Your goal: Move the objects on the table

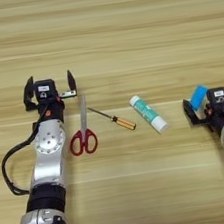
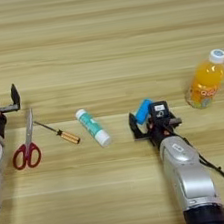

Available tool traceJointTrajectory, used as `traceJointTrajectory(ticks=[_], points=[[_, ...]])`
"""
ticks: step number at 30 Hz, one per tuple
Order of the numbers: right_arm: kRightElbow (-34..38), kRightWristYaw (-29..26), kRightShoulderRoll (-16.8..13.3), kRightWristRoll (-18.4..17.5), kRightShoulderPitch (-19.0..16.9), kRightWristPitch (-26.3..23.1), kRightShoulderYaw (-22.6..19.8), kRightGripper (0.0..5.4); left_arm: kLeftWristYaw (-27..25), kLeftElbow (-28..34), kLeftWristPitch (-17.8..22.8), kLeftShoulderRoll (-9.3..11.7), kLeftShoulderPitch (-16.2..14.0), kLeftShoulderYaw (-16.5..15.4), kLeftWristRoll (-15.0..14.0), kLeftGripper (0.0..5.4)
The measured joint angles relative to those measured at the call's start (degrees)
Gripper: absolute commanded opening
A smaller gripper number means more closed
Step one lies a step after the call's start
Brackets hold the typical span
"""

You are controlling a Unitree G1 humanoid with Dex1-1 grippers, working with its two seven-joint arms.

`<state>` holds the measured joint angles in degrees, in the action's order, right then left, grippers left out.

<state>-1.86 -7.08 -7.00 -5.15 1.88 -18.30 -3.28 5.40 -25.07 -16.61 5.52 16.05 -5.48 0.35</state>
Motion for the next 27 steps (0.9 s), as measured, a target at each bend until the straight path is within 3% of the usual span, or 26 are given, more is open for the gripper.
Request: traceJointTrajectory(ticks=[21, 27], points=[[-0.1, -0.8, 0.2, 0.0, 0.1, -0.8, 0.0, 1.42, 0.0, 0.1, 0.0, 0.0, 0.0, 0.0, 0.0, 5.40], [-0.1, -0.2, 0.1, 0.2, 0.1, -0.2, -0.3, 1.40, 0.0, 0.1, 0.0, 0.0, 0.0, 0.0, 0.0, 5.40]])
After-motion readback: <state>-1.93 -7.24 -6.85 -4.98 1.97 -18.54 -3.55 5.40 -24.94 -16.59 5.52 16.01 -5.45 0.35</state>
